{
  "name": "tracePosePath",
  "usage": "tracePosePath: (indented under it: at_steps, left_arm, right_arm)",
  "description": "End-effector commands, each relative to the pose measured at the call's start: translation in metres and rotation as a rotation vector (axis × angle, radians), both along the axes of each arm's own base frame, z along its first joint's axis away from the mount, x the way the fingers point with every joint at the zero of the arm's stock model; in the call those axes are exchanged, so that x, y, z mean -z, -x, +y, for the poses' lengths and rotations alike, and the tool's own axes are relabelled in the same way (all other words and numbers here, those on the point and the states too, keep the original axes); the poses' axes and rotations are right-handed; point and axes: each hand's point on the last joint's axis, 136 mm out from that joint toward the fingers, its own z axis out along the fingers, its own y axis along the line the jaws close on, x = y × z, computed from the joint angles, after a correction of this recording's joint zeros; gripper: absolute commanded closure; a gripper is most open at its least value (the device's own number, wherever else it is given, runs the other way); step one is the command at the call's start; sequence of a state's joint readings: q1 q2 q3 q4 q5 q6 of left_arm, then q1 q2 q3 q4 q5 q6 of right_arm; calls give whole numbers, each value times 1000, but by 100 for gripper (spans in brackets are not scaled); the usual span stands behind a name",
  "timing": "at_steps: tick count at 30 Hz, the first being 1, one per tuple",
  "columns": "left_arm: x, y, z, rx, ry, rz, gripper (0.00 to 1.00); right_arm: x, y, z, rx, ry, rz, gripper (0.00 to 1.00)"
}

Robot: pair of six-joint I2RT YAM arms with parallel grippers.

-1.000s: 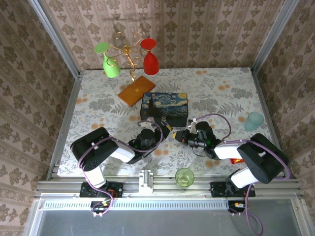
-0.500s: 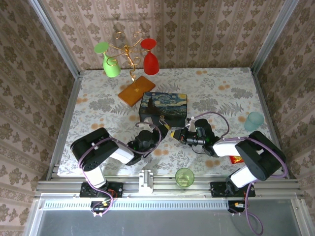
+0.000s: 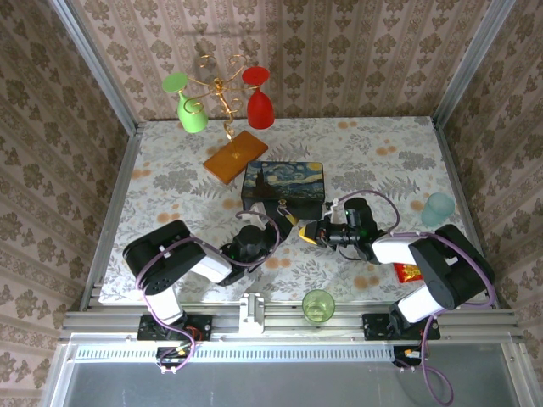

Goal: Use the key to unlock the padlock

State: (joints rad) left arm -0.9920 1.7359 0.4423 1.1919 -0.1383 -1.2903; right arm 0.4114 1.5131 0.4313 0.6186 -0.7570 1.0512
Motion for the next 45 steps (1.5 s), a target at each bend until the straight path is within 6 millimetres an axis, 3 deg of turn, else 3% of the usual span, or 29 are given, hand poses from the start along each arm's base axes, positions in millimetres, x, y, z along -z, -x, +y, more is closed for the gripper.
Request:
tracePosePath:
  at_steps: [1,9,16,19,28,34,39,45]
  left_arm:
    - [-50,31,-29,194,135,-88,100]
    - [-59,30,-34,213,156,-99,100]
    - [-61,43,-37,256,168,-90,100]
    - [-63,48,-42,284,179,-81,100]
    - [-34,43,-32,252,127,-18,100]
    - [-10,35,-20,188,94,33,100]
    - [-23,26,-25,195,114,3,100]
    - [-28,17,-25,173,133,5,100]
  right_arm:
    - [-17,-3,9,-60,-55,-66,100]
    - [-26,-10,9,-55,-89,-91,100]
    - [-21,-27,4,-35,-110,-89,100]
    - [-33,-35,8,-35,-150,-123,100]
    - [-62,-49,-4,-41,-180,-201,100]
    - [-42,-34,-17,-14,-18,-188,100]
    - [-12,-22,-21,28,12,-129,100]
    - [-11,-9,-2,31,49,-183,100]
